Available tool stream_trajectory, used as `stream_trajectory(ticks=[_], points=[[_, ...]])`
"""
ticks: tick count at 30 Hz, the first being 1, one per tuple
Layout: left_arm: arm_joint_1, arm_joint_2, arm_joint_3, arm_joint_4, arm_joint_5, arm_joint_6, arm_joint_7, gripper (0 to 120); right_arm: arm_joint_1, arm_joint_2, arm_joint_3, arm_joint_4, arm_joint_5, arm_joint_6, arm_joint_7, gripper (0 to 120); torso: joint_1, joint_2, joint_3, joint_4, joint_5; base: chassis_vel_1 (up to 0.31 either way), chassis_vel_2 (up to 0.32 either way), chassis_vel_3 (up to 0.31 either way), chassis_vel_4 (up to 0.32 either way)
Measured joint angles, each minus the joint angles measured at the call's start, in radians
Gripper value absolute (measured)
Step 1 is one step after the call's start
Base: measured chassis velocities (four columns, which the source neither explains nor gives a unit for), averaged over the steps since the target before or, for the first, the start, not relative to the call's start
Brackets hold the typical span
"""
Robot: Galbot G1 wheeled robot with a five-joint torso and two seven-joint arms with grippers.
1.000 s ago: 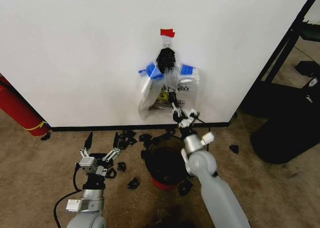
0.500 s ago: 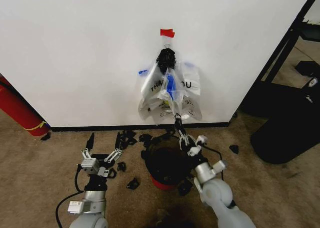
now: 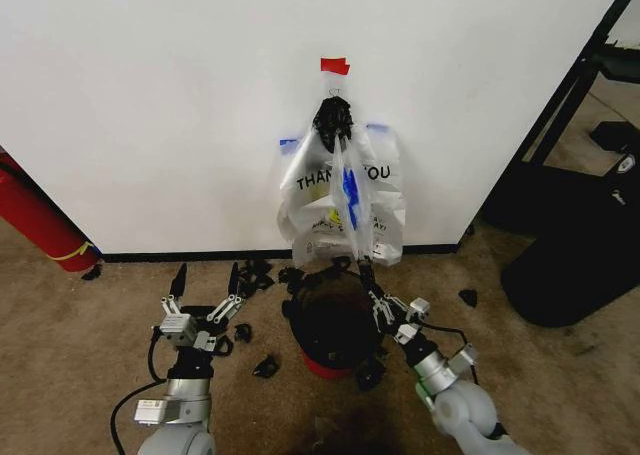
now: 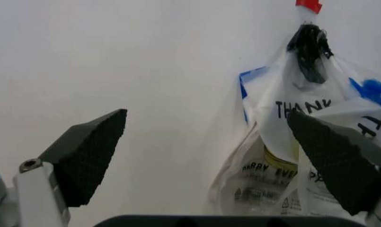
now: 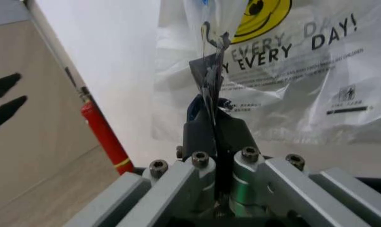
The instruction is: Pick up the garbage bag from the wall and place it over the trash bin.
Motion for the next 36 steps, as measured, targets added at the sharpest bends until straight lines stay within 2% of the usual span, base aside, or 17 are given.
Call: stream_trajectory(ticks=[10, 16, 19, 24, 26, 29, 31, 34, 36], points=[[0.008, 0.009, -0.007, -0.010, -0.004, 0.001, -0.001, 100, 0.010, -0.009, 0.060, -0.078, -0.028, 0.032, -0.199, 0, 0.000, 0.000, 0.000, 0.0001, 0.0000, 0.000, 0.000, 0.000, 0.000], [0.012, 0.010, -0.008, -0.014, -0.004, 0.001, -0.001, 100, 0.023, -0.012, 0.085, -0.125, -0.052, 0.048, -0.261, 0, 0.000, 0.000, 0.000, 0.0001, 0.0000, 0.000, 0.000, 0.000, 0.000], [0.012, 0.011, -0.009, -0.014, -0.005, 0.001, -0.002, 100, 0.040, -0.011, 0.122, -0.168, -0.077, 0.052, -0.354, 0, 0.000, 0.000, 0.000, 0.0000, 0.0000, 0.000, 0.000, 0.000, 0.000], [0.007, 0.010, -0.007, -0.013, -0.005, 0.001, -0.002, 100, 0.052, -0.013, 0.143, -0.185, -0.080, 0.055, -0.403, 0, 0.000, 0.000, 0.000, 0.0000, 0.0000, 0.000, 0.000, 0.000, 0.000], [0.005, 0.010, -0.002, -0.011, -0.004, 0.001, -0.002, 100, 0.058, -0.013, 0.142, -0.185, -0.077, 0.078, -0.383, 0, 0.000, 0.000, 0.000, 0.0000, -0.0001, 0.000, 0.000, 0.000, 0.000], [-0.007, 0.017, 0.006, -0.009, -0.003, 0.008, 0.001, 100, 0.068, -0.006, 0.109, -0.169, -0.027, 0.165, -0.305, 0, 0.000, 0.000, 0.000, 0.0000, 0.0000, 0.000, 0.000, 0.000, 0.000], [-0.032, 0.034, 0.015, -0.009, -0.002, 0.025, 0.004, 100, 0.080, 0.008, 0.079, -0.141, -0.009, 0.228, -0.255, 0, 0.000, 0.000, 0.000, 0.0002, -0.0002, 0.000, 0.000, 0.000, 0.000], [-0.094, 0.091, 0.045, -0.012, -0.010, 0.054, 0.032, 100, 0.120, 0.042, 0.047, -0.130, -0.069, 0.319, -0.169, 0, 0.000, 0.000, 0.000, 0.0001, -0.0002, 0.000, 0.000, 0.000, 0.000], [-0.120, 0.115, 0.057, -0.012, -0.016, 0.058, 0.054, 100, 0.132, 0.050, 0.042, -0.133, -0.091, 0.337, -0.157, 0, 0.000, 0.000, 0.000, 0.0002, -0.0002, 0.000, 0.000, 0.000, 0.000]])
